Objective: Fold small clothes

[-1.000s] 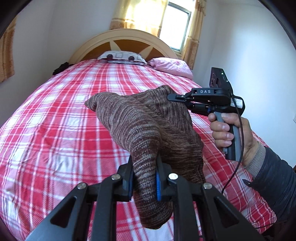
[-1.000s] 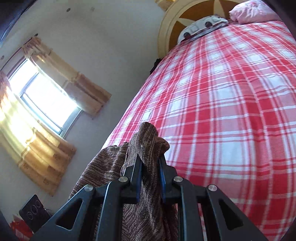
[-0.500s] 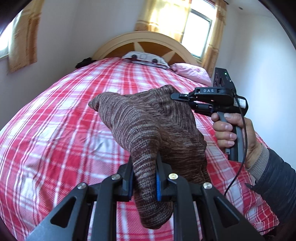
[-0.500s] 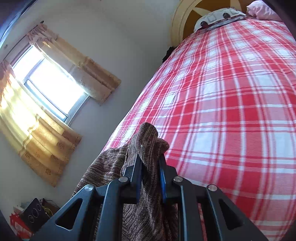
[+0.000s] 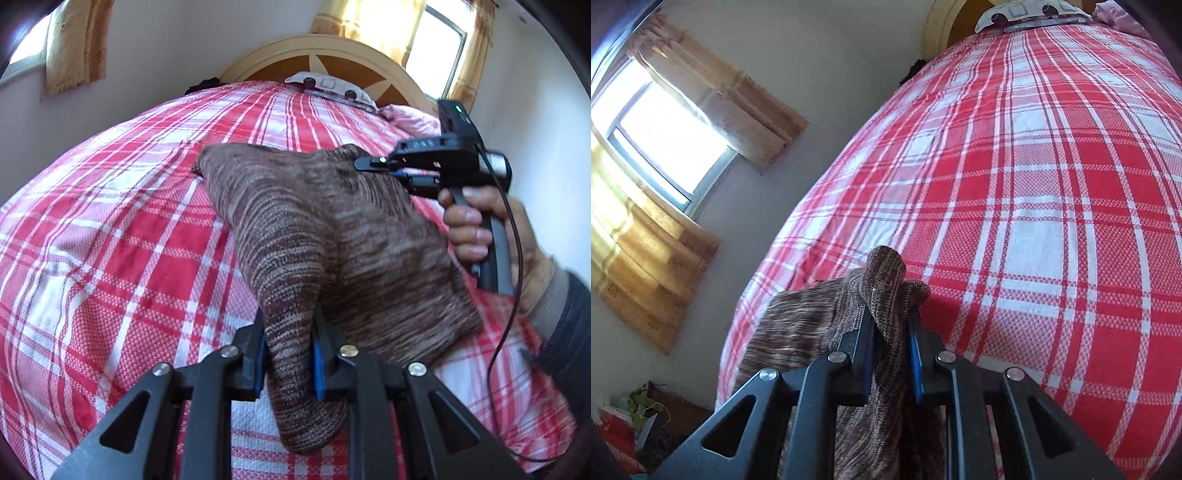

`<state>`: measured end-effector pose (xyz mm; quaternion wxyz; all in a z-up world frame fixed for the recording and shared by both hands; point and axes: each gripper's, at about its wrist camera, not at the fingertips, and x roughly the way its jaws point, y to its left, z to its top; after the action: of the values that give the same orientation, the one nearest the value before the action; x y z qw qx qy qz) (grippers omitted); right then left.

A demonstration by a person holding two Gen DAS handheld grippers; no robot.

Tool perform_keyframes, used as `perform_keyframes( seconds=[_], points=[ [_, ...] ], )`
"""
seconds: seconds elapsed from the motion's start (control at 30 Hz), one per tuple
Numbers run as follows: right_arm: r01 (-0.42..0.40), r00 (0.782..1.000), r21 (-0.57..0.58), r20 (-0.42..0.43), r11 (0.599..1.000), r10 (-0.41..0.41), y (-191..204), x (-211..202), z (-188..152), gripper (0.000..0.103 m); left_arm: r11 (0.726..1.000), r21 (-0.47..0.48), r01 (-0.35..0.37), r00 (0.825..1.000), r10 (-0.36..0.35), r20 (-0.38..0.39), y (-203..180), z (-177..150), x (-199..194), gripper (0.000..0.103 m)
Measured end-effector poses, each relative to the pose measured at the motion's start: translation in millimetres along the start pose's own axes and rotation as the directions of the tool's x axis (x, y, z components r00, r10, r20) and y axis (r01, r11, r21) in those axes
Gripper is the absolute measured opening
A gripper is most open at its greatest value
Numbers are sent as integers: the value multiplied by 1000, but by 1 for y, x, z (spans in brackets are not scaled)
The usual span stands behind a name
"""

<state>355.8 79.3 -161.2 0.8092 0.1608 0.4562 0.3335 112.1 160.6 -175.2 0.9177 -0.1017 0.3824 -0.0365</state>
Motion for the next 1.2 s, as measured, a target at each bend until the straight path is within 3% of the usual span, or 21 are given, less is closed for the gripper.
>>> perform_keyframes(
  seconds=[0.03, 0.1, 0.17, 0.2, 0.33, 0.47, 0.5, 0.53, 0.6, 0.73, 0.87, 0.9, 0.97, 1.13, 1.2],
  points=[
    [7, 1000, 8, -10, 1000, -7, -2, 4, 1, 16, 1000, 8, -22, 1000, 22, 3, -2, -1, 0, 30],
    [23, 1000, 25, -22, 999, -22, -8, 8, -1, 20, 1000, -10, -11, 1000, 11, 4, -2, -2, -2, 30],
    [26, 999, 32, -19, 999, -25, -12, 3, -4, 29, 1000, -28, -3, 1000, 3, 12, 1, -2, -5, 33],
    [33, 999, 33, -16, 999, -32, -14, -2, -7, 29, 999, -35, 1, 1000, 0, 20, 3, -1, -7, 34],
    [27, 999, 12, 29, 1000, -28, -20, -33, -20, 29, 998, -53, -16, 1000, 17, 13, 8, -7, -4, 53],
    [10, 999, -9, 41, 1000, -9, -15, -61, -34, 29, 997, -58, -43, 998, 45, 39, 10, -2, -15, 54],
    [-1, 999, -27, 42, 1000, 2, -9, -68, -41, 29, 997, -56, -49, 996, 53, 67, 10, 2, -22, 59],
    [-7, 999, -48, 43, 999, 9, -4, -73, -47, 29, 997, -56, -61, 993, 66, 99, 11, 8, -29, 71],
    [-15, 999, -99, 37, 995, 19, 8, -88, -66, 29, 994, -54, -93, 985, 100, 139, 13, 21, -37, 81],
    [-48, 999, -149, -2, 988, 48, 22, -107, -107, 29, 987, -2, -164, 978, 162, 129, 16, 44, -17, 81],
    [-50, 997, -162, -58, 986, 41, 30, -108, -143, 29, 970, 3, -244, 969, 243, 48, 31, 48, 18, 84],
    [-42, 997, -168, -67, 985, 31, 32, -107, -153, 29, 968, -8, -251, 968, 251, 21, 36, 45, 26, 89],
    [-20, 997, -169, -78, 985, 7, 34, -103, -164, 29, 969, -38, -246, 969, 247, 25, 40, 42, 28, 96],
    [-4, 995, -169, -94, 986, -12, 37, -94, -180, 29, 972, -85, -220, 974, 223, 33, 40, 33, 20, 95],
    [7, 996, -168, -87, 986, -22, 39, -96, -184, 21, 971, -78, -226, 972, 230, 46, 35, 29, 11, 95]
  ],
)
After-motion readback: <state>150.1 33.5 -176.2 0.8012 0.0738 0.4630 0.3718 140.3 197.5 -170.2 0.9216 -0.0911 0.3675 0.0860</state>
